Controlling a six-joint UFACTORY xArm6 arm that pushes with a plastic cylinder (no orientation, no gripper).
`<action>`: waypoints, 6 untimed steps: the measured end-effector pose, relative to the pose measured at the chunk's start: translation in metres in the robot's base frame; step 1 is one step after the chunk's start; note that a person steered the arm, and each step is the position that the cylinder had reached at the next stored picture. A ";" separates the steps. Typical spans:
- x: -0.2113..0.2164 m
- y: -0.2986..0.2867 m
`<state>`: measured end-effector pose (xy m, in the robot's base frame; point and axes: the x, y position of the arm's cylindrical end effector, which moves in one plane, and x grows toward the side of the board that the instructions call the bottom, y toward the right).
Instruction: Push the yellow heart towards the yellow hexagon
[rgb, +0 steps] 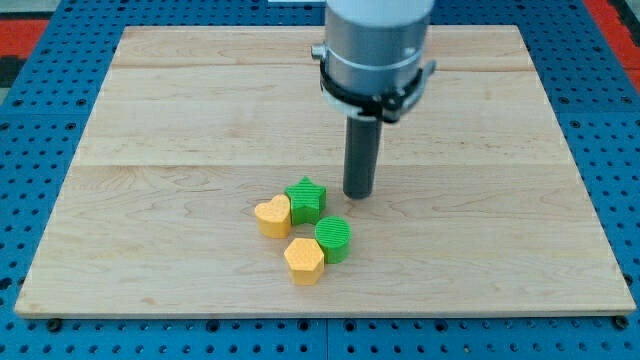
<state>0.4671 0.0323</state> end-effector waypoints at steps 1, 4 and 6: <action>-0.014 -0.052; 0.028 -0.091; 0.049 -0.095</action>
